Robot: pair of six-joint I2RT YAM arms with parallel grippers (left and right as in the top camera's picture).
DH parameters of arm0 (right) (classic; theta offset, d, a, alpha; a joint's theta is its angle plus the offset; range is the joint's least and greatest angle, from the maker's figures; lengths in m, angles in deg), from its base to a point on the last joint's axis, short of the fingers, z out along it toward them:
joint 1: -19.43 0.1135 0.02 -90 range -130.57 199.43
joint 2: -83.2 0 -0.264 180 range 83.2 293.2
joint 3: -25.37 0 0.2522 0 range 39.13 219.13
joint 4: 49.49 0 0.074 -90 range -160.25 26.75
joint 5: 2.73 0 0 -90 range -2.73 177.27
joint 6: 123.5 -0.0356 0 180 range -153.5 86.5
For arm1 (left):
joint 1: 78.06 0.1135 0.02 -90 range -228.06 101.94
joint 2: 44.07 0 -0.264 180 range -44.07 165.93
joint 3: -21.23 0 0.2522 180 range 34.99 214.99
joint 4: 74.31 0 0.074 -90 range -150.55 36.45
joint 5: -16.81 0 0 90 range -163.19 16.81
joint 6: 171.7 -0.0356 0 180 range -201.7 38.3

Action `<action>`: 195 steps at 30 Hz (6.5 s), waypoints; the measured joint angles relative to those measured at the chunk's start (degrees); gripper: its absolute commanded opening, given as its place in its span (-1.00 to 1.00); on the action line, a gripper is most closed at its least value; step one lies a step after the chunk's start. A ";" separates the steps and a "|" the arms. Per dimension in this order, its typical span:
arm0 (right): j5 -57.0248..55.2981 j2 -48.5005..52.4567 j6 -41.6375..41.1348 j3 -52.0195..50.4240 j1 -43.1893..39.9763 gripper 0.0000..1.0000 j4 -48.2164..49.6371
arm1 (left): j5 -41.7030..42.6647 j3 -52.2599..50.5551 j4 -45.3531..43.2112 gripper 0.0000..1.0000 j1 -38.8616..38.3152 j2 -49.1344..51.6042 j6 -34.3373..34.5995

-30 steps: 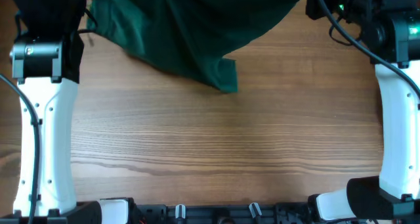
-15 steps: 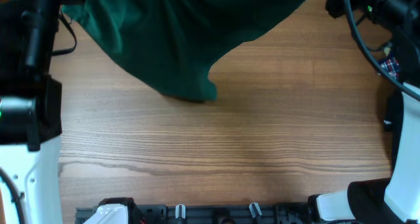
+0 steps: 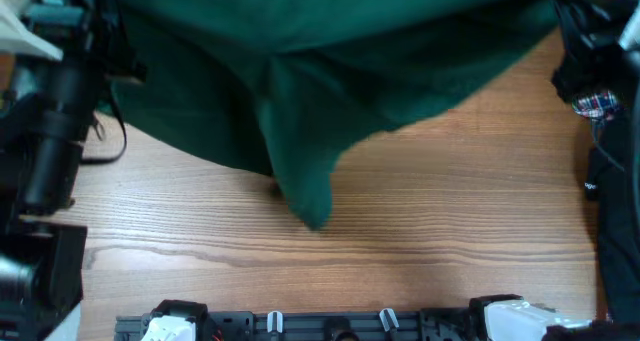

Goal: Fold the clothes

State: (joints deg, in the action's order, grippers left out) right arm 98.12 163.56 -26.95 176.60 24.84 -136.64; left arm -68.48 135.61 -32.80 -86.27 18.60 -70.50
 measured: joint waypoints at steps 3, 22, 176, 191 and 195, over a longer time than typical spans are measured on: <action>-1.90 -1.38 -1.62 0.28 0.00 -0.92 -2.80 | -0.57 0.00 6.97 -0.92 -0.11 -1.51 0.52; -0.68 12.24 -2.54 0.59 0.00 -0.92 3.19 | -1.33 0.42 -1.60 -0.92 -0.11 19.21 2.38; 35.93 11.21 -29.09 -59.65 5.09 -0.92 60.74 | 4.76 0.92 -35.04 -0.92 -1.92 24.76 -0.55; 6.80 5.81 -6.14 -13.49 5.42 -0.92 13.79 | 1.97 21.90 4.61 -0.92 -1.79 24.02 -1.09; 4.07 5.77 -4.55 -6.54 5.42 -0.92 7.52 | 1.97 28.00 13.88 -0.93 -1.79 23.15 -1.09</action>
State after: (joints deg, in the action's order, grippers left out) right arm 102.19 169.33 -31.50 170.07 30.26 -129.12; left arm -66.51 163.61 -18.92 -88.06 41.75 -71.59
